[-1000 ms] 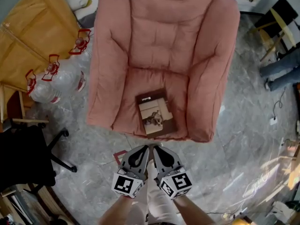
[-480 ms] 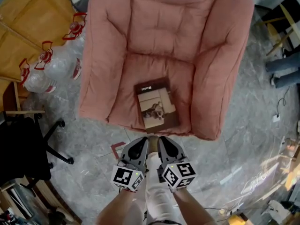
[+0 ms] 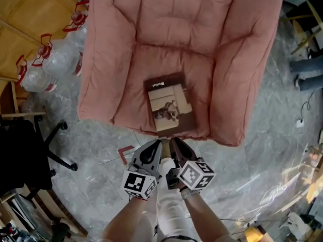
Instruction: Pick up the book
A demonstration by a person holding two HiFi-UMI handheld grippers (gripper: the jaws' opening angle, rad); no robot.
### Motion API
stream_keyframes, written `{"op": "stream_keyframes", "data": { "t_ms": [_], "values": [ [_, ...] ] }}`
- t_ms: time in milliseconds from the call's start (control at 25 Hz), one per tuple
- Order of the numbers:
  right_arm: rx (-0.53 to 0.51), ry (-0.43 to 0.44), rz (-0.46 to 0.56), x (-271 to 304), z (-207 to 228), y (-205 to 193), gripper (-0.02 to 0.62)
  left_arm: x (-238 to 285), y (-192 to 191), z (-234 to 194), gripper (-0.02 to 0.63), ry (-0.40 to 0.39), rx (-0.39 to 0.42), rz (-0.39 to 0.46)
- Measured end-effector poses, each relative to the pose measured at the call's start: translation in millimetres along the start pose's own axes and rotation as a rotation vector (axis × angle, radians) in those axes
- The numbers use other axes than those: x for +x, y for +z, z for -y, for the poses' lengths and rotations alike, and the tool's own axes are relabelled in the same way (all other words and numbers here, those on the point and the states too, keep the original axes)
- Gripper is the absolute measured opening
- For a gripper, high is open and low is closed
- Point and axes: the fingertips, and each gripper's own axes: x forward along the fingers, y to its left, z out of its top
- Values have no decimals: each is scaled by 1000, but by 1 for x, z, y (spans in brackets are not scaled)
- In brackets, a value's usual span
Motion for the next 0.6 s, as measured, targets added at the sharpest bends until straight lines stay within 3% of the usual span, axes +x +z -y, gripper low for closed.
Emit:
{"op": "stream_keyframes", "data": {
  "t_ms": [120, 360, 600],
  "values": [
    [53, 12, -10, 7, 4, -6, 83, -3, -6, -5, 21, 5, 6, -11],
    [271, 54, 2, 20, 17, -14, 173, -4, -12, -17, 21, 12, 15, -21],
    [368, 39, 60, 31, 33, -7, 195, 2, -10, -24, 21, 16, 8, -11]
  ]
}}
